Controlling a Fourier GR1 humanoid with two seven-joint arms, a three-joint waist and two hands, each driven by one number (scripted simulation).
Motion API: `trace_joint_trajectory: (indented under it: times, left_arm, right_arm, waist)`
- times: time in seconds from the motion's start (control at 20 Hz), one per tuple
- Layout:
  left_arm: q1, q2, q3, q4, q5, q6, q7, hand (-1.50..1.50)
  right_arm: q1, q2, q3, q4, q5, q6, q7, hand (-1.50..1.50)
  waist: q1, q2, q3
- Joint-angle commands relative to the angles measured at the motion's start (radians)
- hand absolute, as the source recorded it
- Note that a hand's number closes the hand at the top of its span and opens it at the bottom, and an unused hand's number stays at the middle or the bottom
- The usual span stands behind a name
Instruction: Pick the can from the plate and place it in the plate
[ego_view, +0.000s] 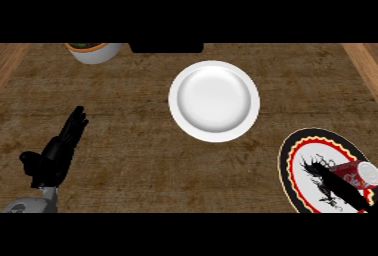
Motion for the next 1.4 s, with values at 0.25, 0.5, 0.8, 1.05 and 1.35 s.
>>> trace_joint_trajectory:
  times: [0.25, 0.5, 0.8, 1.05, 1.35]
  left_arm:
    - [0.018, 0.001, 0.009, 0.039, -0.006, -0.043, -0.065, 0.0]
    - [0.023, -0.046, -0.007, 0.005, -0.033, -0.011, -0.018, 0.0]
    - [-0.008, -0.059, 0.022, 0.018, -0.055, -0.004, -0.002, 0.0]
    - [-0.043, -0.074, 0.026, 0.08, -0.053, -0.039, -0.037, 0.0]
    - [-0.037, -0.059, 0.077, 0.034, -0.062, -0.066, 0.005, 0.0]
  right_arm:
    - [0.087, -0.113, 0.056, -0.195, 0.182, 0.429, 0.494, -1.5]
    - [0.082, -0.111, 0.044, -0.334, 0.138, 0.591, 0.651, -1.5]
    - [0.042, -0.101, 0.008, -0.321, 0.139, 0.706, 0.754, -1.5]
    - [-0.069, -0.129, -0.01, -0.183, 0.113, 0.815, 0.815, -1.5]
    - [-0.116, -0.097, -0.072, -0.13, 0.074, 0.851, 0.755, -1.5]
  waist:
    - [0.015, 0.006, -0.002]
    - [0.006, 0.0, 0.003]
    - [0.005, 0.0, 0.004]
    - [0.011, 0.005, 0.003]
    - [0.009, 0.001, 0.004]
